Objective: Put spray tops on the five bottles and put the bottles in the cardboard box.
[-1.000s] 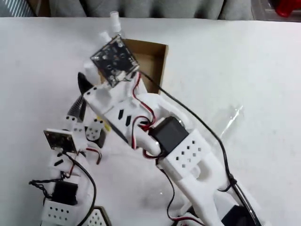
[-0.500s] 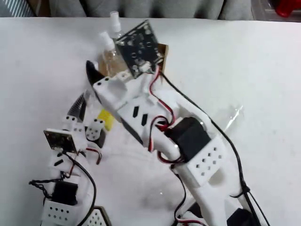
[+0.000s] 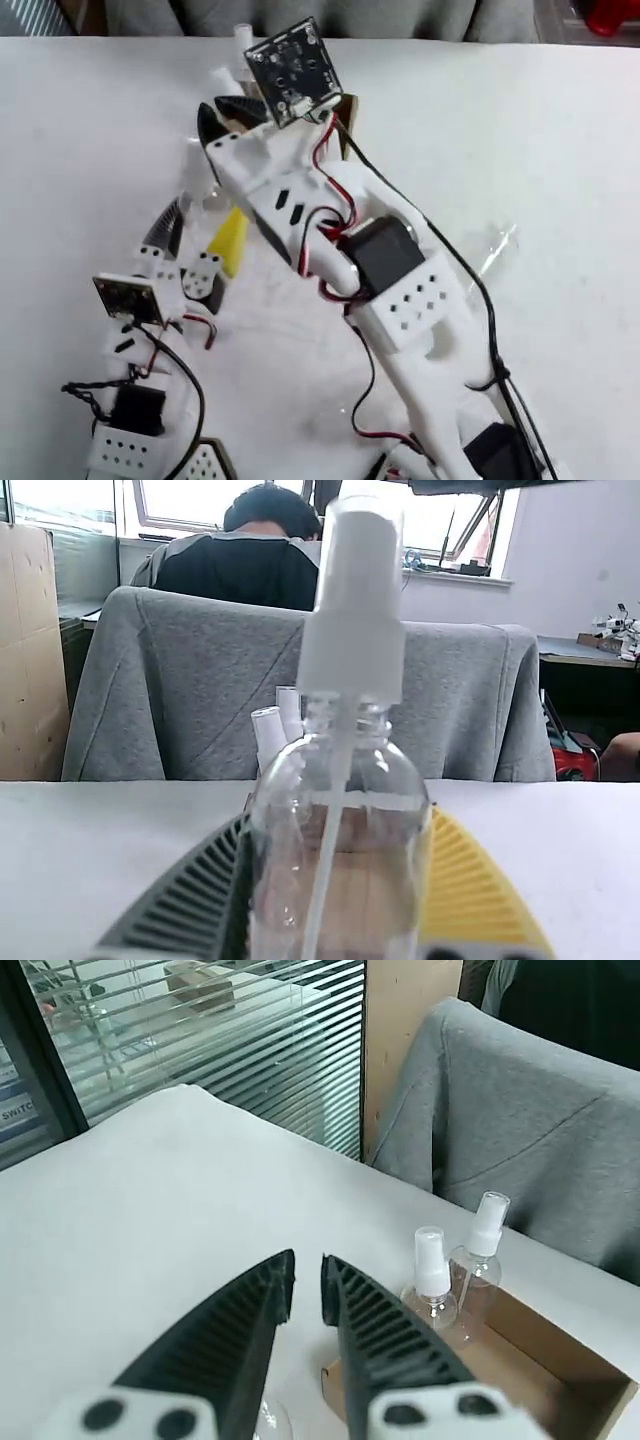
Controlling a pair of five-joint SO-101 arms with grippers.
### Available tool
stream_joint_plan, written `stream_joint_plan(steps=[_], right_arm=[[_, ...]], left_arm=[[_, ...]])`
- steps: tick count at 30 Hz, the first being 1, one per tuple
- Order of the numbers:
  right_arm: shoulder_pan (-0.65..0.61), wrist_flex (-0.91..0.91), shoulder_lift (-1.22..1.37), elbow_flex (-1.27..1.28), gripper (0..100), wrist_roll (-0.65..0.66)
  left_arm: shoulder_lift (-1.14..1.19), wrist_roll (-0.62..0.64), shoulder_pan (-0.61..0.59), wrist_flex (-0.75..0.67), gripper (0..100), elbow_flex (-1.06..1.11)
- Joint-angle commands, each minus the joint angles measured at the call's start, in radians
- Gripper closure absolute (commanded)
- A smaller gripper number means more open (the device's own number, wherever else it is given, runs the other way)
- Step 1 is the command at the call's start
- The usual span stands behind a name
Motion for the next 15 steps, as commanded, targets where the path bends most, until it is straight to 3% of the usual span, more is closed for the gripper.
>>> stream_joint_plan(steps=[1, 15], right_arm=[[-0.024, 0.007, -0.001, -0.048, 98.4, -0.006], [-0.084, 0.097, -0.002, -0.054, 98.4, 0.005]], left_arm=[[-0.018, 0.009, 0.004, -0.009, 98, -0.003], [-0.018, 0.009, 0.004, -0.009, 98, -0.003]])
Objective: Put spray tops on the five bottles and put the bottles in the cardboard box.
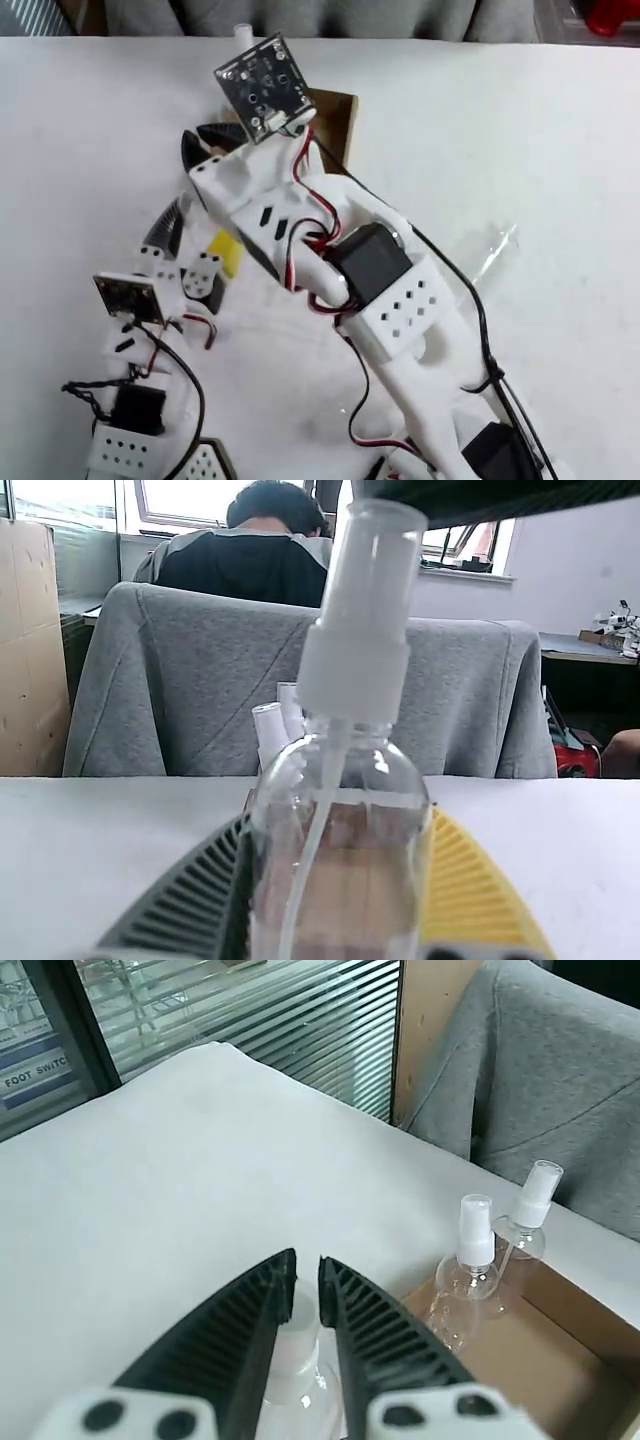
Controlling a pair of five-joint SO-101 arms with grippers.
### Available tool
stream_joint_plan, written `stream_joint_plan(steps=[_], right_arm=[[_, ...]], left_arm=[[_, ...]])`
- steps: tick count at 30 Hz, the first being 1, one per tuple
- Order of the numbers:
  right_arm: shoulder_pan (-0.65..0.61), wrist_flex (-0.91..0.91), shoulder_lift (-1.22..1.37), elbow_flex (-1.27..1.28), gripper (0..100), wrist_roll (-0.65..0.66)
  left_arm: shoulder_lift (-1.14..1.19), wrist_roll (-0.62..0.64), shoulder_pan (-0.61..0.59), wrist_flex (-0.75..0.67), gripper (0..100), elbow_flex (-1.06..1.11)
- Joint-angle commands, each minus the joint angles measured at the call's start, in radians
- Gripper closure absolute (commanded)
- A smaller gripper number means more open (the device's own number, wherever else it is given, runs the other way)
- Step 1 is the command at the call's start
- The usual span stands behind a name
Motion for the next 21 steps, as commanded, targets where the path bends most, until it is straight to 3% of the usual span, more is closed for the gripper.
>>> stream_joint_plan(steps=[1, 8, 13, 21], right_arm=[[-0.016, 0.010, -0.008, -0.051, 98.4, 0.006], [-0.008, 0.016, -0.044, -0.084, 98.4, -0.002], [0.071, 0.067, -0.117, -0.084, 98.4, -0.003], [0.159, 0.371, -0.193, -0.066, 98.4, 0.005]], left_arm=[[-0.019, 0.008, 0.005, -0.009, 98, -0.003], [-0.019, 0.008, 0.004, -0.008, 98, -0.003], [-0.019, 0.008, 0.004, 0.018, 98, -0.003], [-0.019, 0.015, 0.004, 0.020, 98, -0.011]])
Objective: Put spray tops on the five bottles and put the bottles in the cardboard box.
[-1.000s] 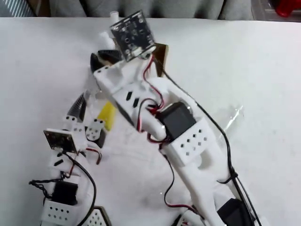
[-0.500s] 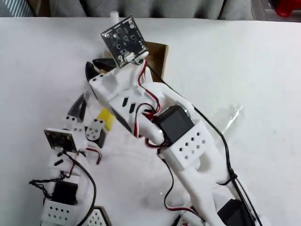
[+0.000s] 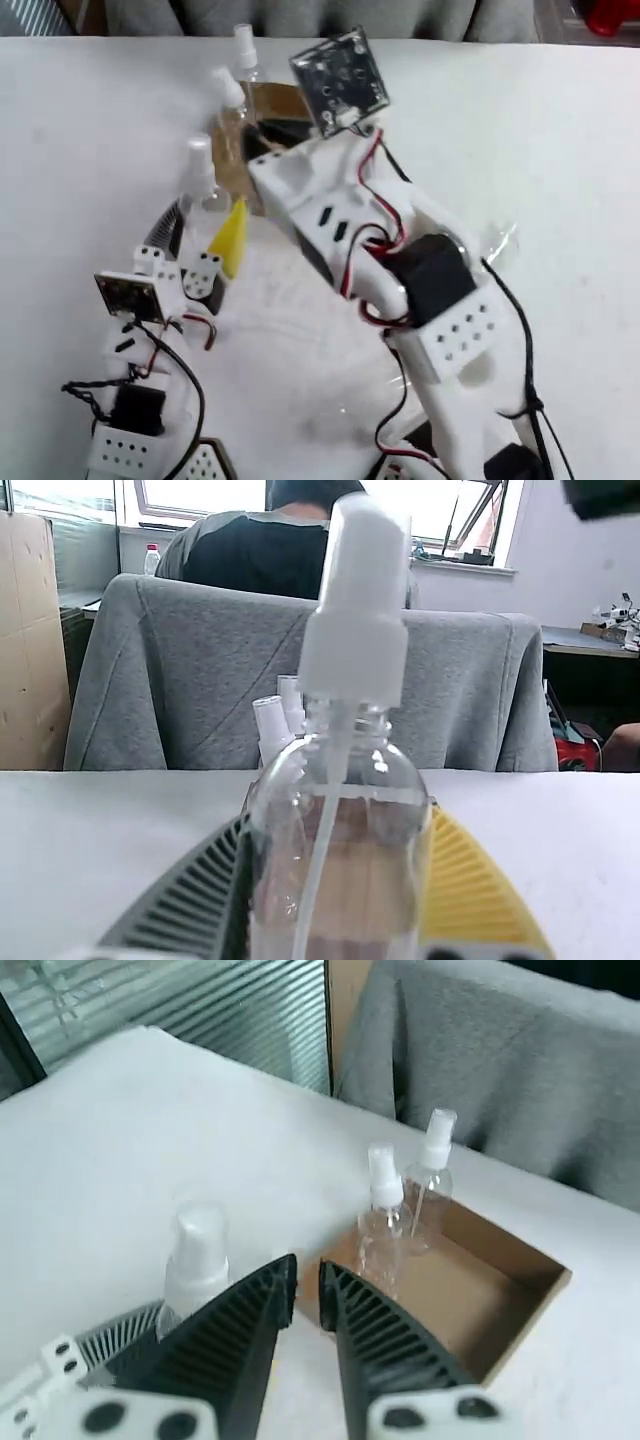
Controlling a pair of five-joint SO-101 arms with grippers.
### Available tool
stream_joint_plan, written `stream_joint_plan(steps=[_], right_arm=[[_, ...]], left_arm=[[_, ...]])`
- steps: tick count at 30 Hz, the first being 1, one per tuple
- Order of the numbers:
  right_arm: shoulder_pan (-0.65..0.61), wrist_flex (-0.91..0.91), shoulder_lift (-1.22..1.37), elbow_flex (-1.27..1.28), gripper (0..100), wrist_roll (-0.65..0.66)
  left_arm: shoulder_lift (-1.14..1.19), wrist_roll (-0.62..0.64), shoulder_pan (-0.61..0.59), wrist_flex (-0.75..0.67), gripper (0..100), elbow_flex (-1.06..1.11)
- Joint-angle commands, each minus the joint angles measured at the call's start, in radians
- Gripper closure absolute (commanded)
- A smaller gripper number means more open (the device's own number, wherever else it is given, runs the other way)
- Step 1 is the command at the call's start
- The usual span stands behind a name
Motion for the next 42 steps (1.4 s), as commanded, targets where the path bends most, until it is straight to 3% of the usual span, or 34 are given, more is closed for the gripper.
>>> stream_joint_plan(steps=[1, 7, 14, 22, 32, 38, 42], right_arm=[[0.016, 0.163, -0.064, -0.017, 98.4, 0.005], [0.015, 0.165, -0.194, 0.227, 98.4, 0.005], [0.013, -0.070, -0.314, 0.586, 98.4, 0.005], [-0.088, -0.321, -0.337, 0.867, 98.4, -0.003], [-0.196, -0.737, -0.338, 1.151, 98.4, -0.003], [-0.200, -0.966, -0.444, 1.301, 98.4, -0.003], [-0.211, -1.044, -0.578, 1.396, 98.4, -0.003]], left_arm=[[-0.019, 0.015, 0.004, 0.011, 98, -0.025], [-0.019, 0.015, 0.010, 0.226, 98, -0.186], [-0.002, 0.012, 0.007, 0.238, 98, -0.235], [0.274, 0.015, 0.004, 0.230, 98, -0.442], [0.601, 0.018, 0.002, -0.026, 98, -0.554], [0.711, 0.186, 0.002, -0.164, 98, -0.549], [0.757, 0.207, 0.007, -0.175, 98, -0.551]])
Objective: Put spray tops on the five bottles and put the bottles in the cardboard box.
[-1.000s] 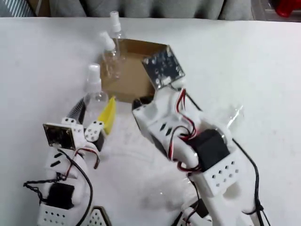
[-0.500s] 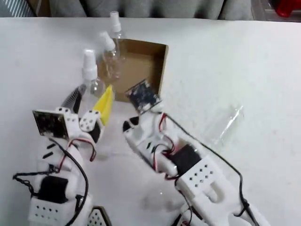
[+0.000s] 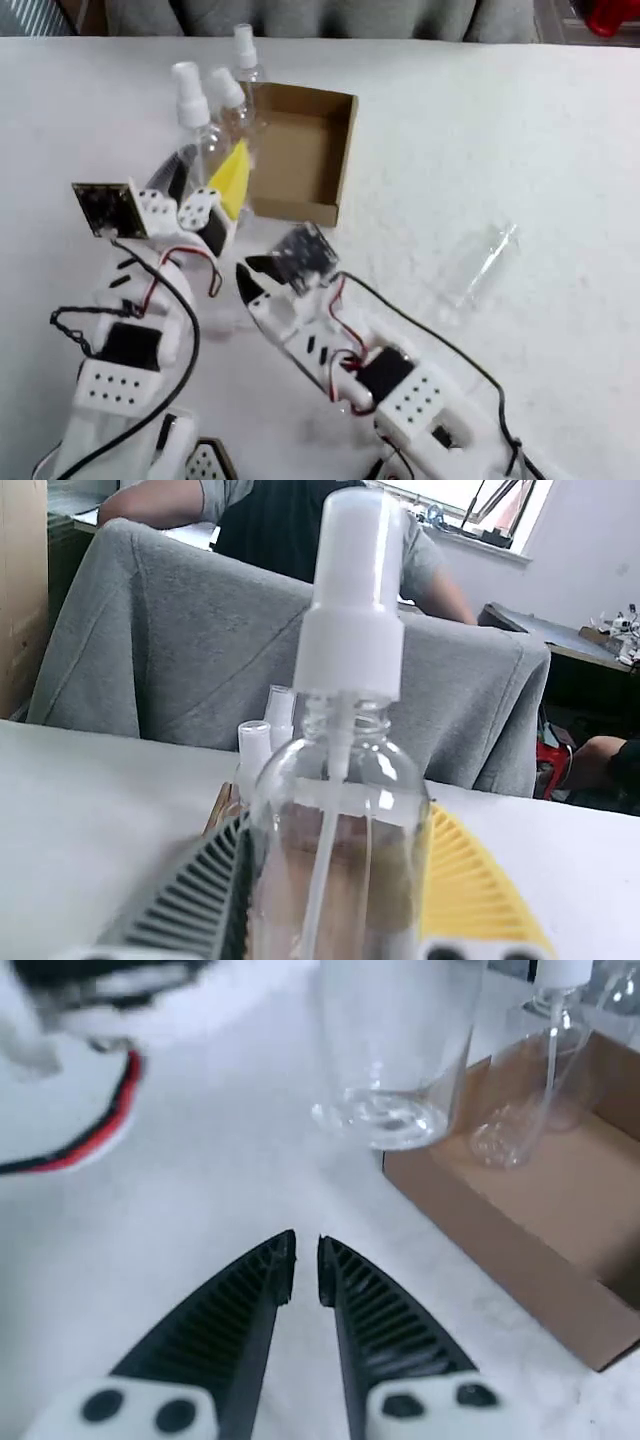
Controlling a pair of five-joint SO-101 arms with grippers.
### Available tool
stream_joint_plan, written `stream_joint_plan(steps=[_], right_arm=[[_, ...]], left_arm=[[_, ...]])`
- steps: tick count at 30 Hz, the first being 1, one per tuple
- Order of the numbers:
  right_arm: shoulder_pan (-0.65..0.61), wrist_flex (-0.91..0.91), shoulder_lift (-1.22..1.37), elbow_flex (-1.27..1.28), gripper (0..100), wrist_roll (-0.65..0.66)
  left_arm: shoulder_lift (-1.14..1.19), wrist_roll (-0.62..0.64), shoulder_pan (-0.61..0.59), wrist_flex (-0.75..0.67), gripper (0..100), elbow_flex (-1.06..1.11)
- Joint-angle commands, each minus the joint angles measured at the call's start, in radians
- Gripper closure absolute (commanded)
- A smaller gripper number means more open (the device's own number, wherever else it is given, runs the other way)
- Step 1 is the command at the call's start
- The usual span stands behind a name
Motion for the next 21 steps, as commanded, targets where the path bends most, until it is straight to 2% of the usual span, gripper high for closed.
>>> stream_joint_plan(steps=[1, 6, 17, 21], right_arm=[[-0.028, -0.067, -0.124, 0.035, 98.4, -0.005], [-0.150, -0.076, -0.226, 0.083, 98.4, -0.005], [-0.150, -0.090, -0.245, 0.091, 98.4, -0.005], [-0.150, -0.091, -0.245, 0.098, 98.4, -0.005]], left_arm=[[0.031, 0.021, 0.005, -0.041, 98, -0.068], [0.031, 0.021, 0.012, -0.060, 98, -0.038], [0.005, 0.021, 0.039, 0.018, 98, -0.028], [-0.104, 0.011, 0.140, 0.110, 98, -0.012]])
